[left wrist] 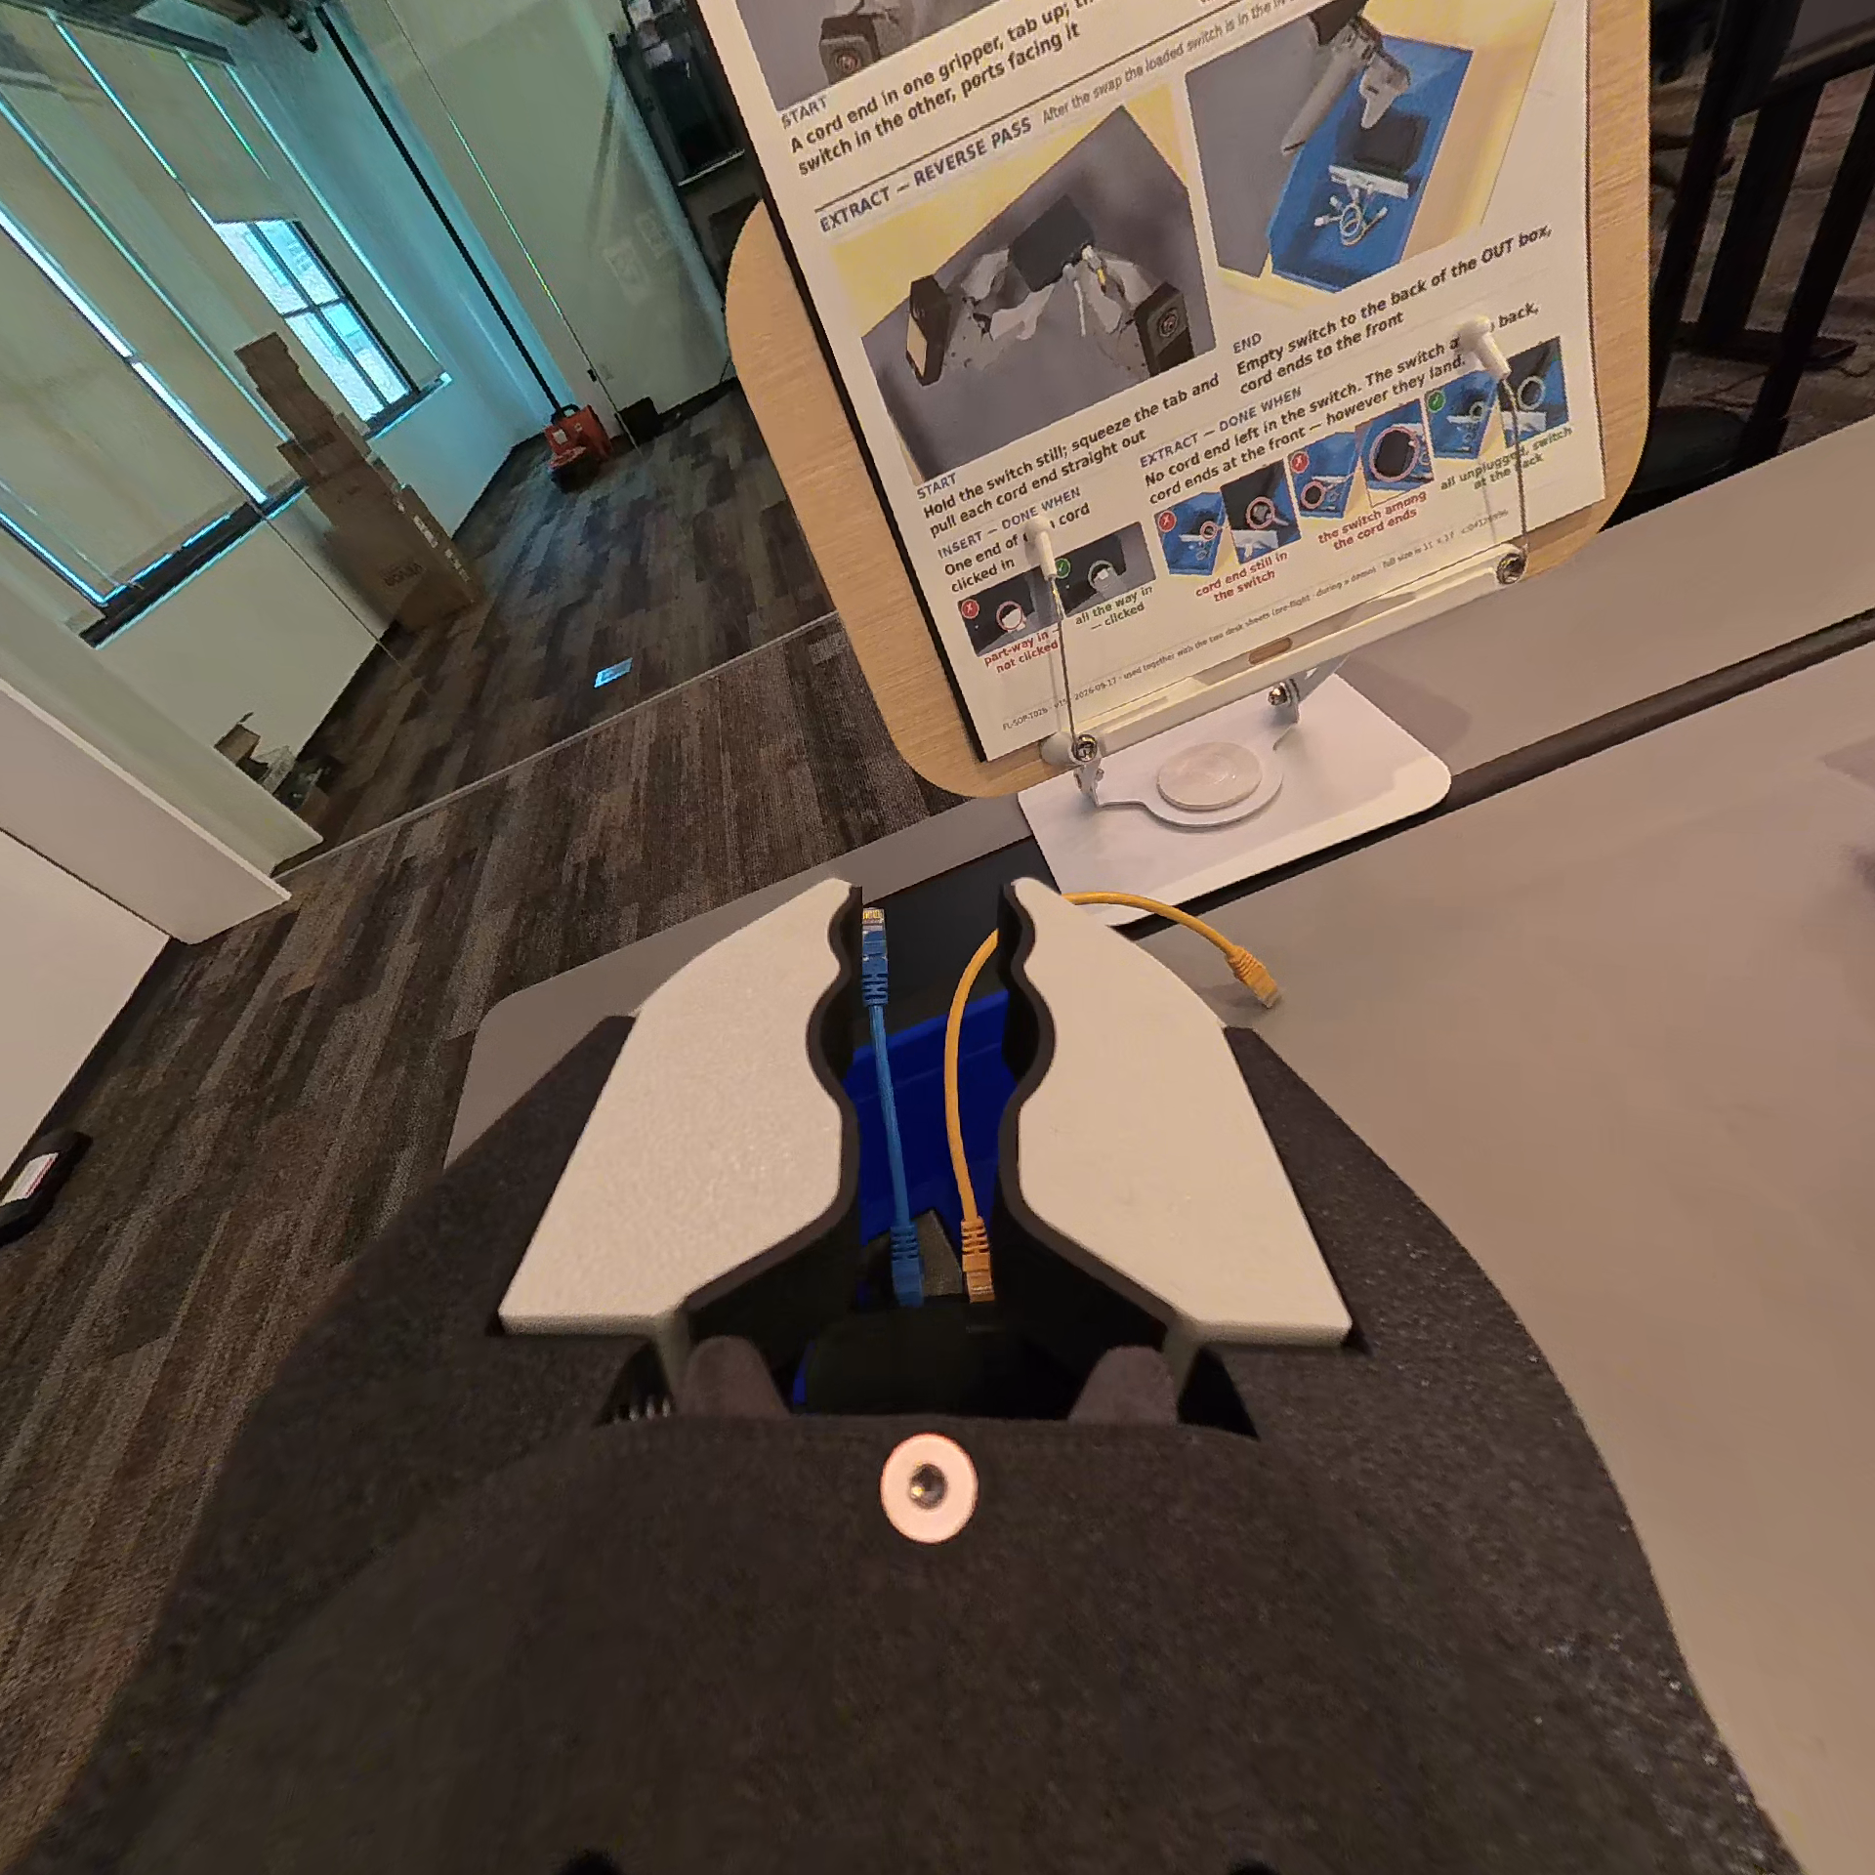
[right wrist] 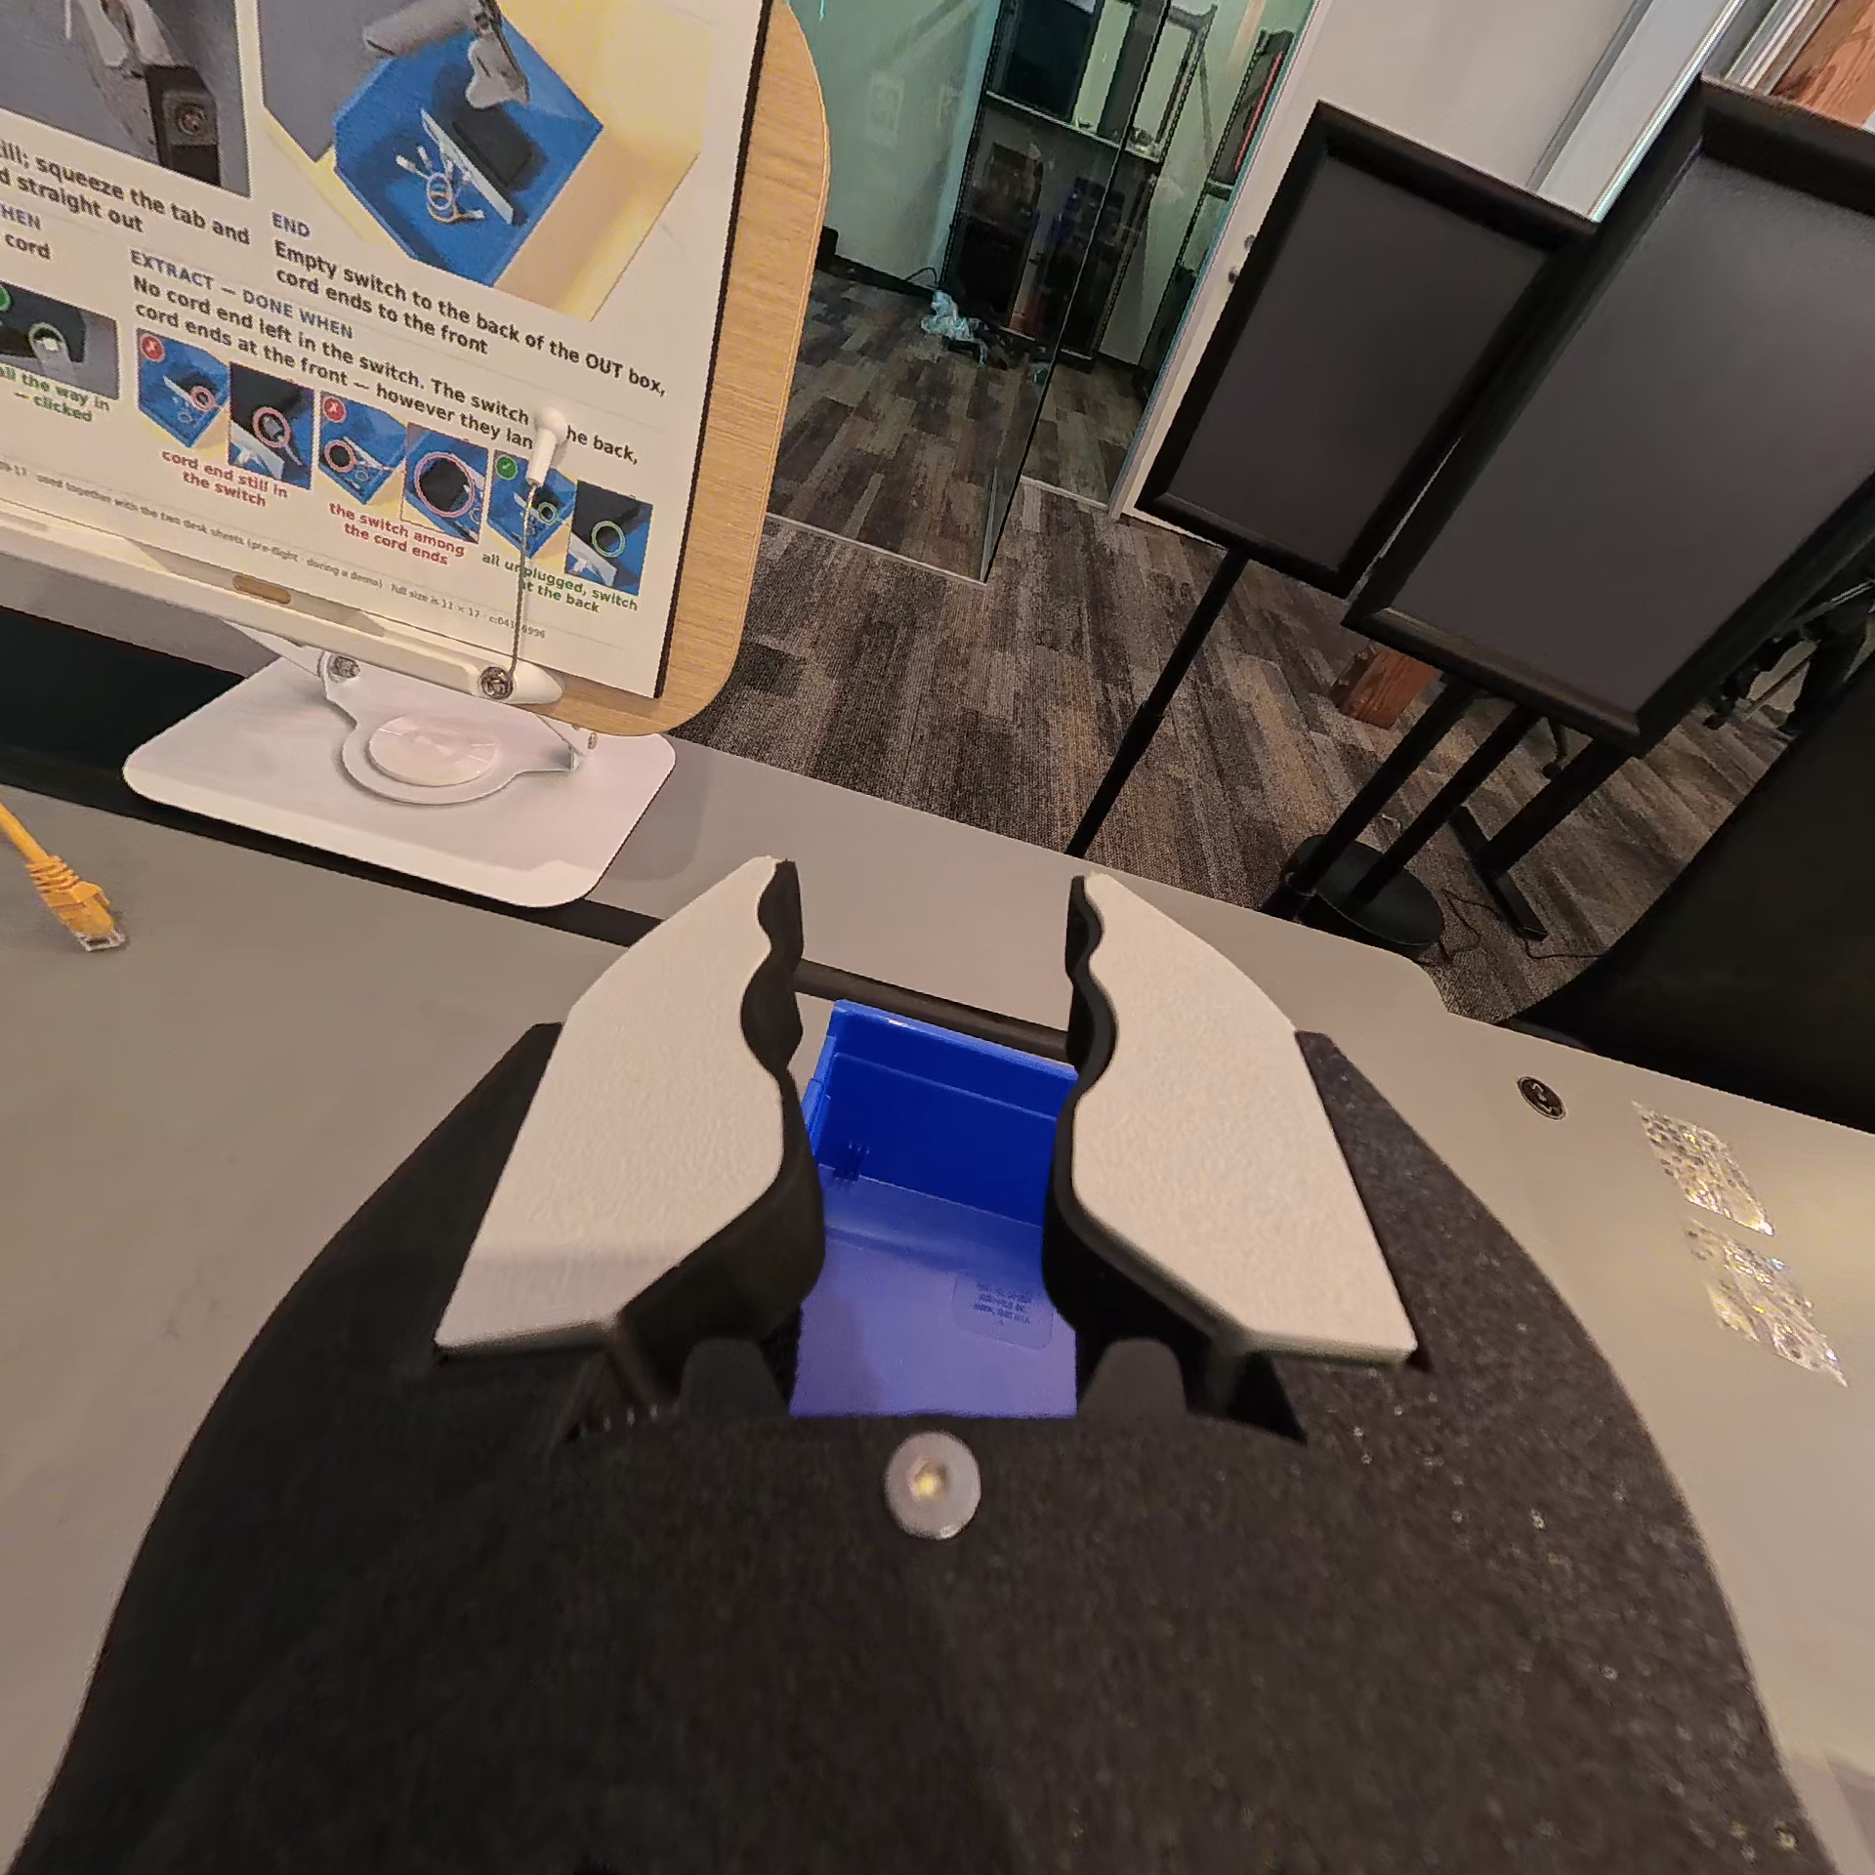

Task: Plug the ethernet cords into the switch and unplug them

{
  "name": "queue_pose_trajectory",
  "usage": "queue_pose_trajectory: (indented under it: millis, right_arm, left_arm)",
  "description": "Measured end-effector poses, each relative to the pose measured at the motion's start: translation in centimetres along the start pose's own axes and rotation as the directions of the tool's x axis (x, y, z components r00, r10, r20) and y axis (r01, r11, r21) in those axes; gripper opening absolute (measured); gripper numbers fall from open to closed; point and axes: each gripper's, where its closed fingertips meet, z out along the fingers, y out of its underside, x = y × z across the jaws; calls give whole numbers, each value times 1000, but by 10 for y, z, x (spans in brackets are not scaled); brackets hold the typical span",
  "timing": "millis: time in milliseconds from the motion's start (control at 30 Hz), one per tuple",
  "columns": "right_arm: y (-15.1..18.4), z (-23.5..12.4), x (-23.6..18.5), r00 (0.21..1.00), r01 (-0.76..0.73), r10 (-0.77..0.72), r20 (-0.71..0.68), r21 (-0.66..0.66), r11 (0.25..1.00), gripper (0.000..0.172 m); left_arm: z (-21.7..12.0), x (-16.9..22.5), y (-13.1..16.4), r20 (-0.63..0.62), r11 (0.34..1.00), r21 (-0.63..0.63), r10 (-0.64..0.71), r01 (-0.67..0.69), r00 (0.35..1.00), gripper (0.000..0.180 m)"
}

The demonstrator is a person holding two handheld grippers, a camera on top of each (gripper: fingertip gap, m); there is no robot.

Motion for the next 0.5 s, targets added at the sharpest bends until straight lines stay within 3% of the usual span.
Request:
queue_pose_trajectory:
  millis: [500]
  right_arm:
    - [4,4,-2,999,44,-44,-16,0,999,48]
  left_arm:
    - [5,2,5,5,1000,-19,14,-14,1000,25]
